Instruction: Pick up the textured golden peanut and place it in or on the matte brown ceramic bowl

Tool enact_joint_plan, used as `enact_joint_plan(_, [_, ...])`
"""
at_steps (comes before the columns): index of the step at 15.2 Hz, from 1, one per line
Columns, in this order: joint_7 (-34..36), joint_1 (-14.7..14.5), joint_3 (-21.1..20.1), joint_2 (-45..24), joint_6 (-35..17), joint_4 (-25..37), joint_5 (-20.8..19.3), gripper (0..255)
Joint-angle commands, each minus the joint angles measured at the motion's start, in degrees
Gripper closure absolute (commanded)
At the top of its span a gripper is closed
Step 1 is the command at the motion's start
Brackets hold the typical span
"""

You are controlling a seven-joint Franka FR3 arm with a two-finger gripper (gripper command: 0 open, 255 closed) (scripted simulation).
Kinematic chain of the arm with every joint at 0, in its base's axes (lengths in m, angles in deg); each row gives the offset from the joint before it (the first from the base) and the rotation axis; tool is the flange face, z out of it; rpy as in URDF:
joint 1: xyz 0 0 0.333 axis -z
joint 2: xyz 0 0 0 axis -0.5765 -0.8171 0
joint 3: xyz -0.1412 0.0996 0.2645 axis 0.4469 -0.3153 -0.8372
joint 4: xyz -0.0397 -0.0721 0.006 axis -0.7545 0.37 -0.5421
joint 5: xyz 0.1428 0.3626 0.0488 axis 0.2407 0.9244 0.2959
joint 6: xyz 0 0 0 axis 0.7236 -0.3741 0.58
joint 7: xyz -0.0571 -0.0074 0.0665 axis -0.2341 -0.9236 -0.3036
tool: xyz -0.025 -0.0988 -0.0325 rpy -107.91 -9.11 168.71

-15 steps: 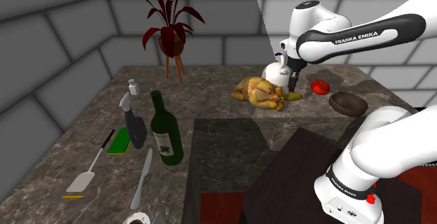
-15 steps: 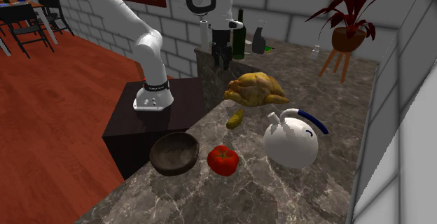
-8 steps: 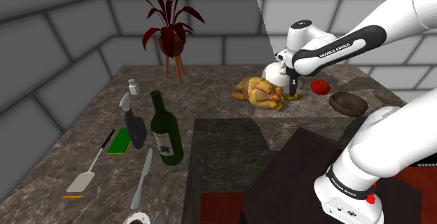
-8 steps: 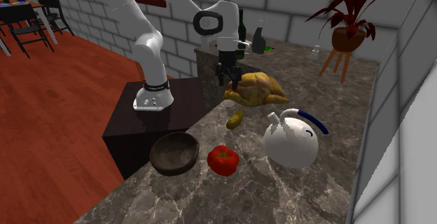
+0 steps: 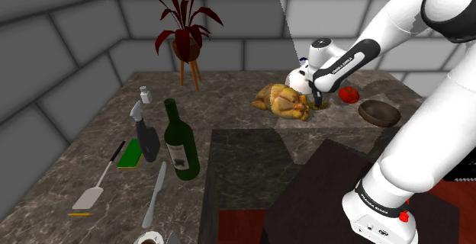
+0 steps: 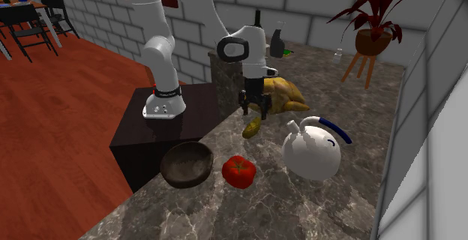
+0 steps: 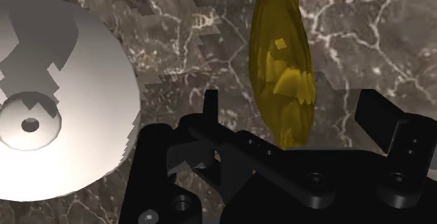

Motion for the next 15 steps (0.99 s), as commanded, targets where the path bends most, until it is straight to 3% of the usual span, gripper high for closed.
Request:
enact_joint_plan(1, [-1.1, 0.46, 0.63, -2.68, -2.72, 0.47, -0.44, 0])
enact_joint_plan(8, [-1.14, 1.58, 1.31, -9.19, -8.81, 1.28, 0.01, 0])
enact_joint_plan(15, [-1.14, 1.59, 1.3, -9.18, -8.79, 1.28, 0.01, 0])
